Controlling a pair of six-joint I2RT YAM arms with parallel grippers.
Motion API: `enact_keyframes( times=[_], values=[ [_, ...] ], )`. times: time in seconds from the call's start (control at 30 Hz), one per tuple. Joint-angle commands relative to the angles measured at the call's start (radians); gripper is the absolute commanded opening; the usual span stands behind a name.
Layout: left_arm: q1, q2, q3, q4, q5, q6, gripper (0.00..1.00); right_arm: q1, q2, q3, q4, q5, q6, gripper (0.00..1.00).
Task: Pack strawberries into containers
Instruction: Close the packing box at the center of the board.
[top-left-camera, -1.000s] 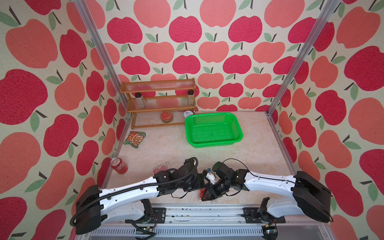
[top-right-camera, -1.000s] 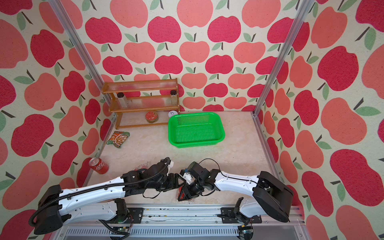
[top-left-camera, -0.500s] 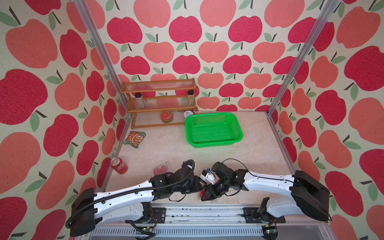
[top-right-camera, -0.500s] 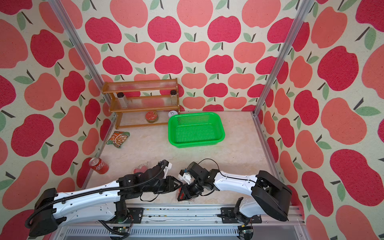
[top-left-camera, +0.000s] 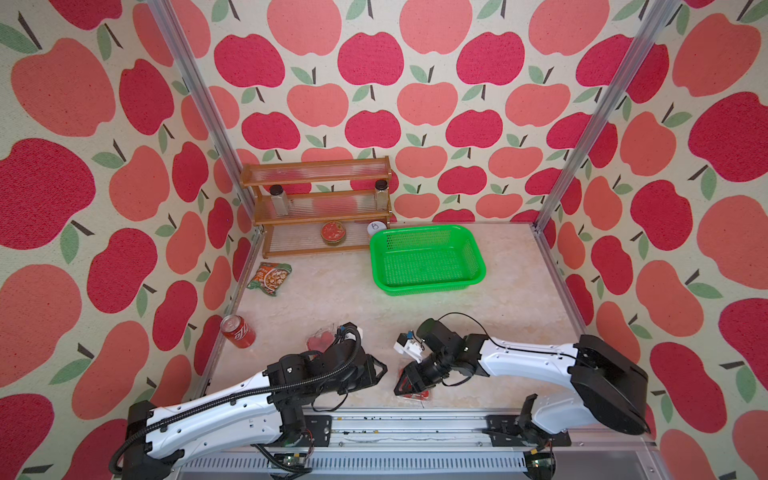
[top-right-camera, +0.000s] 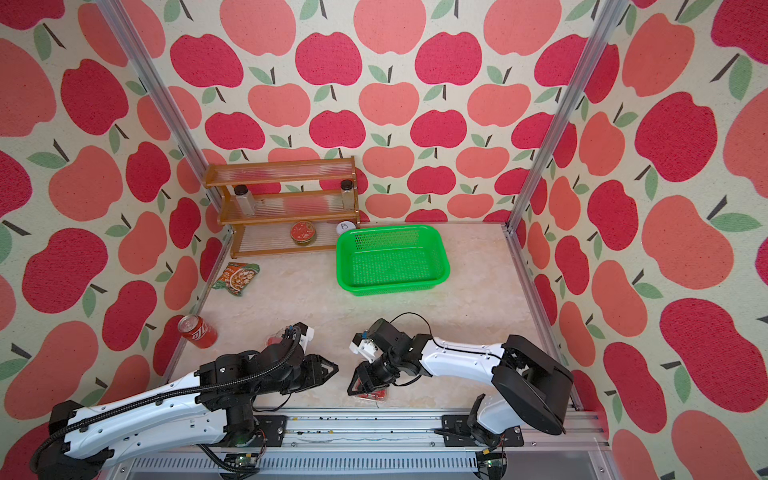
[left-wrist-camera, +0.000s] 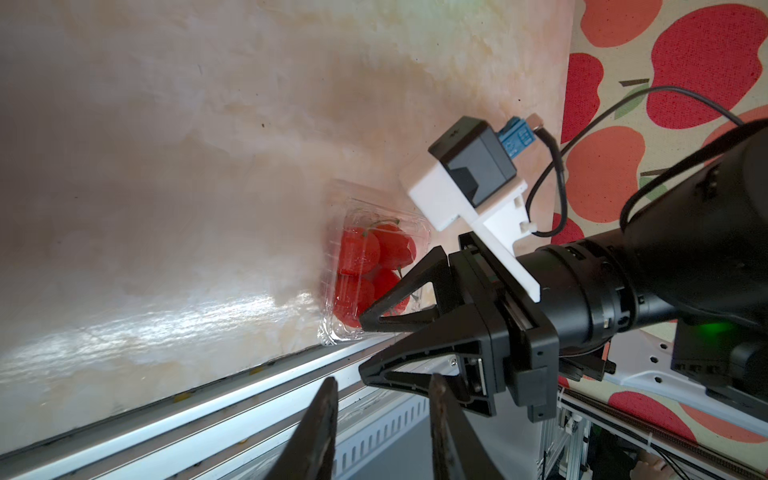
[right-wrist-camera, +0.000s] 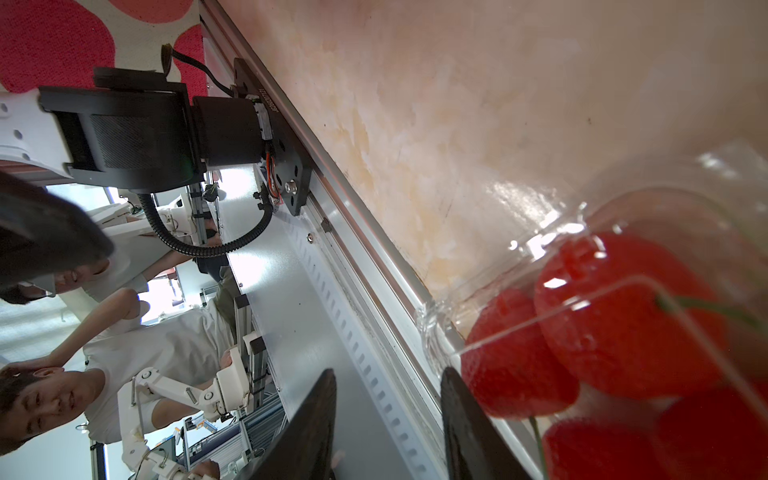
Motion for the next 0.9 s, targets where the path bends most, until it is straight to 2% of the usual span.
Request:
enact_keyframes(
  times=[0.0, 0.53, 0.87],
  values=[
    [0.006, -0.039, 0.021, -0.128, -0.07, -0.067, 0.36, -0.002, 0.021, 0.021, 0.013, 0.0, 0.012, 0.44],
    [0.012, -0.093, 0.008, -0.149, -0.1, -0.091, 0.37, 0.026, 0.09, 0.049, -0.044, 0.003, -0.005, 0.44],
    [0.012, -0.137, -0.019, -0.133, -0.111, -0.108, 0.39, 0.03, 0.079, 0.026, -0.037, 0.009, 0.005, 0.44]
  ],
)
